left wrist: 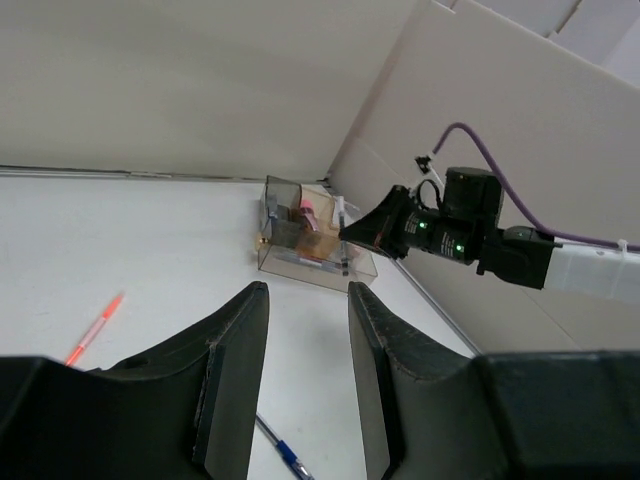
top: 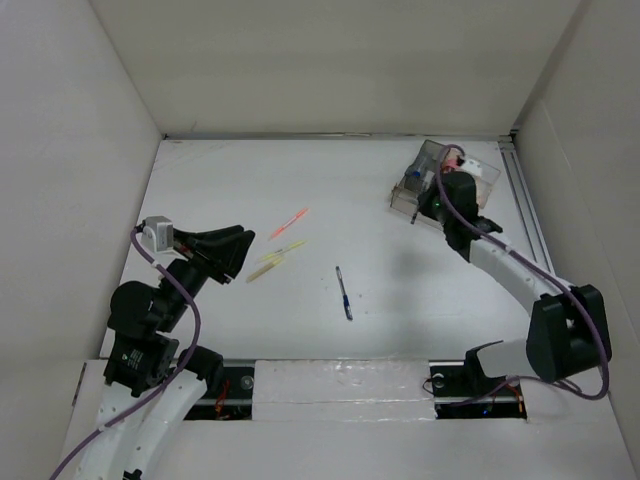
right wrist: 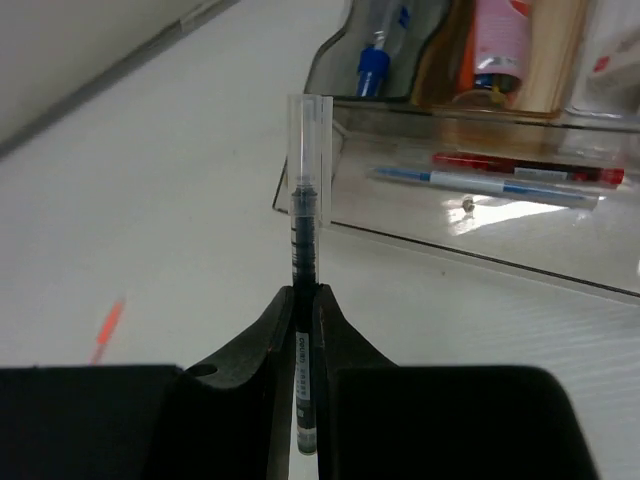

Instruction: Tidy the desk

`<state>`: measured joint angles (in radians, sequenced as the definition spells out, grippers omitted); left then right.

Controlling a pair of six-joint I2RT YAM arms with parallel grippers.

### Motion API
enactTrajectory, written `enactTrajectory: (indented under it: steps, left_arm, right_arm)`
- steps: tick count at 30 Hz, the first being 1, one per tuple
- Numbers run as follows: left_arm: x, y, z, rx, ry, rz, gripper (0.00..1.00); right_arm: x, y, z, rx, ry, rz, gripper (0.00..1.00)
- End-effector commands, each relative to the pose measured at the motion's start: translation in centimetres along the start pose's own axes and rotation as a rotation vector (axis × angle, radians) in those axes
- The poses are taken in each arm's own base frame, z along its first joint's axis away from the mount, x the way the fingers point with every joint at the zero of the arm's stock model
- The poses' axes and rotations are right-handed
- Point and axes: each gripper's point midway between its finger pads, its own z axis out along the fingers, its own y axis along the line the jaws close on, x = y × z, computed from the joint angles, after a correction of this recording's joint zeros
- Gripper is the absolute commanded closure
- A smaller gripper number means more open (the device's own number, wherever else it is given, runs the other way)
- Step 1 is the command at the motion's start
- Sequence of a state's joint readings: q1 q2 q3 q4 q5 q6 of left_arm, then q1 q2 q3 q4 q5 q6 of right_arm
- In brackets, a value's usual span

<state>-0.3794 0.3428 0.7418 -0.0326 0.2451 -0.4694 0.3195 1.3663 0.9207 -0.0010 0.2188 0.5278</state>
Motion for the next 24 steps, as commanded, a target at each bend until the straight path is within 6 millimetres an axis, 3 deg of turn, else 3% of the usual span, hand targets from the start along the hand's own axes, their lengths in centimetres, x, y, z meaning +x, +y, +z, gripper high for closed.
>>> enactTrajectory:
  steps: [1,6,10,17,21,24]
  left_arm:
    - [-1.3,-1.1,0.0,0.052,-0.046,0.019,0.66]
    - [-1.2,-1.0,0.1,0.048,-0.045,0.02,0.66]
    - [-1.0,-1.0,0.2,0.05,-0.033,0.015,0.66]
    - [-0.9,-1.2,0.1,0.059,-0.033,0.015,0.66]
    - [-1.1,-1.2,0.1,0.058,-0.037,0.017,0.66]
    - [-1.1,-1.2,0.1,0.059,-0.037,0.016,0.66]
  right_arm:
    - [-4.3,-1.5,-0.5,-0.094,-0.147,0.402,0.99]
    - [-4.3,-6.1,1.0,0.076,-0.23,0.712,1.0]
    - [-3.4,-7.6,1.5,0.069,-0.28,0.97,1.0]
    - [-1.0,-8.5,2.8,0.01,-0.294,1.194,1.0]
    - [-1.5,-8.3,2.7,-0.105,-0.314,1.296,0.97]
    - [-0.7,-8.7,2.6,-0.108,-0.304,1.361,0.92]
